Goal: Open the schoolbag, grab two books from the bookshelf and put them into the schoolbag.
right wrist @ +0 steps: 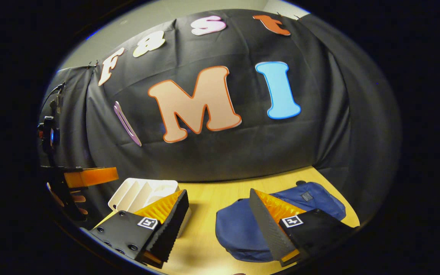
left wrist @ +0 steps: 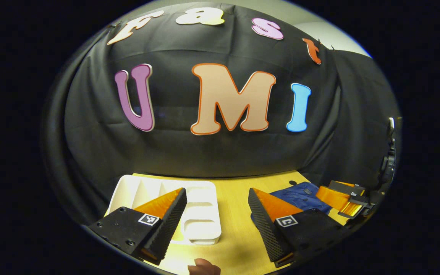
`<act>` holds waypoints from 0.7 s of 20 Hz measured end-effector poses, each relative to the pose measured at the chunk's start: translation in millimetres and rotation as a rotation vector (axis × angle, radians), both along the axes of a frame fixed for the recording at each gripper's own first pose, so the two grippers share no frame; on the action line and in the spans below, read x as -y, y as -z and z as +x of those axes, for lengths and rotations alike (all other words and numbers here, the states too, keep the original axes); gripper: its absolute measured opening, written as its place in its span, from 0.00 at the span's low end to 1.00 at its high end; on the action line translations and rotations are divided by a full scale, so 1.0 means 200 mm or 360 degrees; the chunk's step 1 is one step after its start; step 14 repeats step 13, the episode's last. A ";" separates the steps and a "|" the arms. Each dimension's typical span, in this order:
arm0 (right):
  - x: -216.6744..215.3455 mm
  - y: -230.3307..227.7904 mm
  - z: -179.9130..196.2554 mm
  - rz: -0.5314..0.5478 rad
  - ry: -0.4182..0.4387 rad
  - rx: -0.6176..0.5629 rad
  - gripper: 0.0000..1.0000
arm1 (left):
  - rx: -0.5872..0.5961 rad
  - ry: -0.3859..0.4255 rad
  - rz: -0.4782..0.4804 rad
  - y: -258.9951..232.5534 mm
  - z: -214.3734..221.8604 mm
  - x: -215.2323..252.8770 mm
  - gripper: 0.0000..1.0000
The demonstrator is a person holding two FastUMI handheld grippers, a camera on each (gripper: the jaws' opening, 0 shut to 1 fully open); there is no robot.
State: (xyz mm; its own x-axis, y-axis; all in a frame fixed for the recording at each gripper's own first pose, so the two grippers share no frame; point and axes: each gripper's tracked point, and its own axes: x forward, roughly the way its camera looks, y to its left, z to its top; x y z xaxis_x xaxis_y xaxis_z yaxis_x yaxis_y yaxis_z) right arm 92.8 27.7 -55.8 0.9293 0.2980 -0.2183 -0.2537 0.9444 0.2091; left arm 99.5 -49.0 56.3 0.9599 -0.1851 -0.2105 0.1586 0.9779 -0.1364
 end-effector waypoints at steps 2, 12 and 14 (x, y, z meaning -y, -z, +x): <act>-0.02 -0.10 -0.06 -0.0030 0.0024 0.0091 1.00 | 0.0061 -0.0054 -0.0001 -0.04 -0.06 -0.05 0.95; -0.10 -0.43 -0.21 -0.0036 0.0023 0.0342 1.00 | 0.0301 -0.0217 0.0002 -0.24 -0.28 -0.21 0.96; -0.09 -0.45 -0.22 -0.0031 0.0021 0.0364 1.00 | 0.0304 -0.0215 -0.0006 -0.26 -0.28 -0.21 0.96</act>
